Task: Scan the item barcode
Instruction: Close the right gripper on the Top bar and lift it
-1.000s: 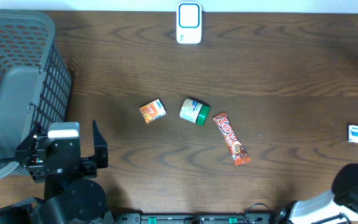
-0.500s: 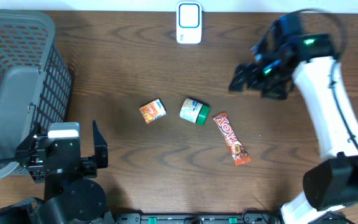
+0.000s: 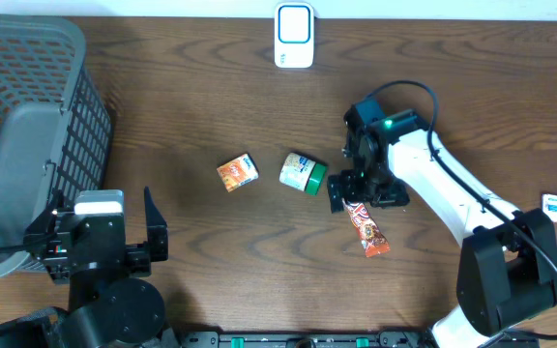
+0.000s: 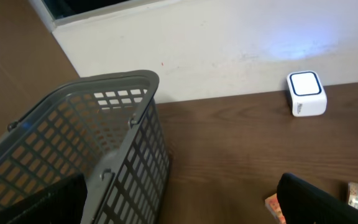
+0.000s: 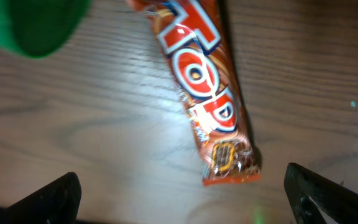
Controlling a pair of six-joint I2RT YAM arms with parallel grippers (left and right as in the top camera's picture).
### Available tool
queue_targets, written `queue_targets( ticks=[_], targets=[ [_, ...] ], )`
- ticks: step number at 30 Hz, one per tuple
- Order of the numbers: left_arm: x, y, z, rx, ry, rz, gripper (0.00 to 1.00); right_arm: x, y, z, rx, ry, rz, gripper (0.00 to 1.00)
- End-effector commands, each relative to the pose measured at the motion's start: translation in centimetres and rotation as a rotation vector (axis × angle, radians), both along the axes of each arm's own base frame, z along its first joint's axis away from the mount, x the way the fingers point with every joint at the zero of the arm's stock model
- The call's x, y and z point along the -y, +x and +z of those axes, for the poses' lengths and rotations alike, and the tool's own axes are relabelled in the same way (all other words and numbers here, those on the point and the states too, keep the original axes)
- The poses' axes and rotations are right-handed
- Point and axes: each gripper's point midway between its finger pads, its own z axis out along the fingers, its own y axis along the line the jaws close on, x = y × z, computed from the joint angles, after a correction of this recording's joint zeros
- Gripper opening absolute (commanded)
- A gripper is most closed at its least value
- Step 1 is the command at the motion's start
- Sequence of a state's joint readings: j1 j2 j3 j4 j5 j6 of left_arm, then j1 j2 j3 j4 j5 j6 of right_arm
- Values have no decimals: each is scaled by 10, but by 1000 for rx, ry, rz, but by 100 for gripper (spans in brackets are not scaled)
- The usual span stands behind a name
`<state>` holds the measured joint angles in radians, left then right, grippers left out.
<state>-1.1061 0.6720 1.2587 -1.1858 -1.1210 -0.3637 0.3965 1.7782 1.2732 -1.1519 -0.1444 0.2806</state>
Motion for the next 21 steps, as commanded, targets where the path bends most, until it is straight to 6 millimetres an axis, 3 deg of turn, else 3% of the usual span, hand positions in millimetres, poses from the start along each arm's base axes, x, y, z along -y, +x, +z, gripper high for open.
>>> queue_targets(
  ticks=[1, 10, 14, 21],
  targets=[
    [-2, -1, 1, 5, -8, 9, 98, 7, -6, -14, -7, -47, -7, 99],
    [-2, -1, 1, 5, -8, 9, 98, 14, -19, -62, 18, -40, -6, 97],
    [-2, -1, 1, 5, -8, 9, 98, 14, -21, -76, 46, -28, -8, 78],
    [-2, 0, 1, 5, -8, 9, 98, 21, -14, -92, 118, -54, -6, 32]
  ],
)
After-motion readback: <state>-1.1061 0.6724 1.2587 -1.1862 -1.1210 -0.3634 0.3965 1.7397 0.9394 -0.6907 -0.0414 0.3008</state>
